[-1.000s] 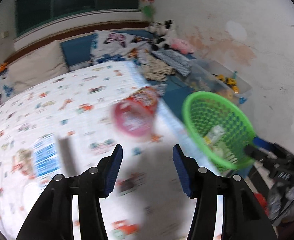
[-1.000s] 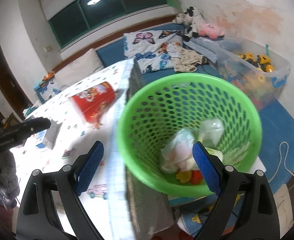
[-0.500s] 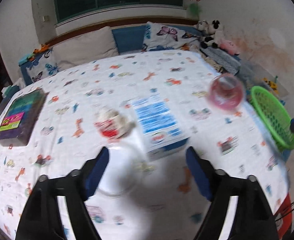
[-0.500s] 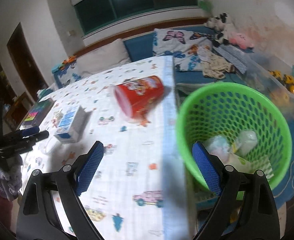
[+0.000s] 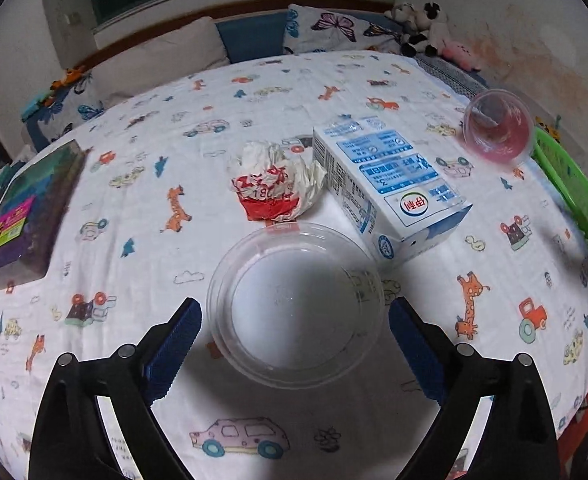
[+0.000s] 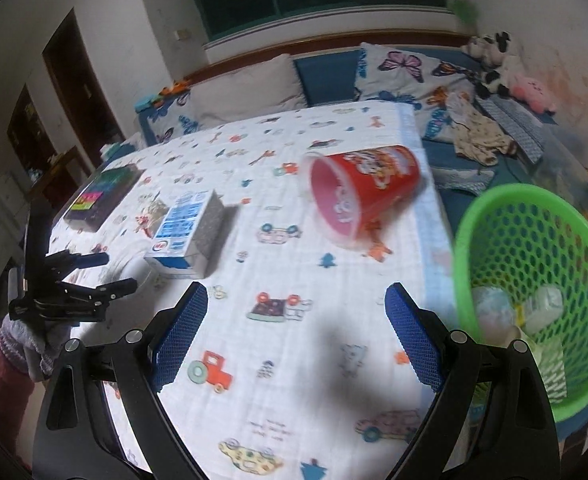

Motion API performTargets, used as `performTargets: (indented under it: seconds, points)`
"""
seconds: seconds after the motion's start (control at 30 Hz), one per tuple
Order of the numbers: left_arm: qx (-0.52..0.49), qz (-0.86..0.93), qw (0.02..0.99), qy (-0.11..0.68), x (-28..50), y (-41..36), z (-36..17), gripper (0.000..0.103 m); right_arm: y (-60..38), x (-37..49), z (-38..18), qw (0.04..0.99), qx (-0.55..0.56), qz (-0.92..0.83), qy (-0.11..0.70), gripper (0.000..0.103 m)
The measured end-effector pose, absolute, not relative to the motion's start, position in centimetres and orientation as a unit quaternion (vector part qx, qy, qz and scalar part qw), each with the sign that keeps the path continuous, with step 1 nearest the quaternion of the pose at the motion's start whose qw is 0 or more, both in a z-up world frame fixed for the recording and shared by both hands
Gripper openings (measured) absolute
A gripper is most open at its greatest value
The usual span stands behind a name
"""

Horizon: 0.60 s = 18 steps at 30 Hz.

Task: Collect trash
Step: 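Move both tools back over the bed toward the milk carton and plastic lid, then grasp milk carton with right tool while left tool grasps clear plastic lid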

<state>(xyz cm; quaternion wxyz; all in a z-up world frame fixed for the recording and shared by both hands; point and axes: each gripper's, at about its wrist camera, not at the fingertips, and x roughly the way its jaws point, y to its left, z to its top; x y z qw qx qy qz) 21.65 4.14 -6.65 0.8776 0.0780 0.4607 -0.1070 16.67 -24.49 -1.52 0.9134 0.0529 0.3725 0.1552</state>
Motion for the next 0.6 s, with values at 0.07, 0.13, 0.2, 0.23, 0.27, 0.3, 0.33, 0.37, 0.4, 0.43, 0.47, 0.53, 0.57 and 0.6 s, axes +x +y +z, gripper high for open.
performTargets:
  seconds: [0.07, 0.13, 0.2, 0.23, 0.27, 0.3, 0.33, 0.37, 0.4, 0.43, 0.47, 0.53, 0.57, 0.6]
  points:
    - [0.083, -0.118, 0.876, 0.461, 21.9, 4.0, -6.9, 0.093, -23.7, 17.2, -1.6, 0.910, 0.051, 0.164, 0.377, 0.090]
    - [0.089, -0.119, 0.875, 0.461, 22.1, 3.9, -7.2, 0.093, -23.0, 17.5, -1.6, 0.908, 0.049, 0.171, 0.380, 0.090]
    - [0.098, -0.119, 0.874, 0.460, 22.3, 3.8, -7.3, 0.094, -22.2, 17.9, -1.7, 0.905, 0.045, 0.177, 0.384, 0.090]
    - [0.099, -0.121, 0.874, 0.459, 22.3, 3.8, -7.3, 0.094, -21.8, 18.1, -1.9, 0.903, 0.044, 0.182, 0.387, 0.090]
    - [0.101, -0.124, 0.875, 0.458, 22.2, 3.8, -7.3, 0.094, -21.4, 18.2, -2.0, 0.902, 0.042, 0.185, 0.389, 0.090]
    - [0.102, -0.125, 0.875, 0.457, 22.2, 3.8, -7.3, 0.094, -21.0, 18.3, -2.1, 0.899, 0.040, 0.190, 0.392, 0.090]
    - [0.103, -0.123, 0.875, 0.457, 22.3, 3.8, -7.3, 0.094, -20.7, 18.5, -2.2, 0.898, 0.039, 0.193, 0.394, 0.090]
    - [0.103, -0.116, 0.875, 0.459, 22.3, 3.9, -7.3, 0.094, -20.3, 18.6, -2.3, 0.896, 0.038, 0.195, 0.396, 0.090]
    - [0.097, -0.116, 0.874, 0.461, 22.3, 4.0, -7.2, 0.094, -19.9, 18.6, -2.4, 0.895, 0.036, 0.199, 0.397, 0.090]
    - [0.092, -0.122, 0.876, 0.457, 22.1, 4.1, -7.0, 0.094, -19.5, 18.6, -2.5, 0.894, 0.035, 0.202, 0.398, 0.090]
    - [0.098, -0.121, 0.878, 0.452, 22.0, 4.1, -6.8, 0.094, -19.2, 18.7, -2.5, 0.894, 0.034, 0.204, 0.398, 0.090]
    - [0.104, -0.120, 0.877, 0.452, 22.2, 4.1, -6.8, 0.094, -18.6, 18.8, -2.6, 0.892, 0.030, 0.209, 0.400, 0.090]
    - [0.103, -0.121, 0.877, 0.454, 22.2, 4.2, -6.8, 0.094, -18.3, 18.9, -2.7, 0.891, 0.029, 0.212, 0.401, 0.090]
    - [0.103, -0.121, 0.877, 0.454, 22.3, 4.3, -6.8, 0.094, -18.2, 18.9, -2.7, 0.891, 0.028, 0.213, 0.401, 0.090]
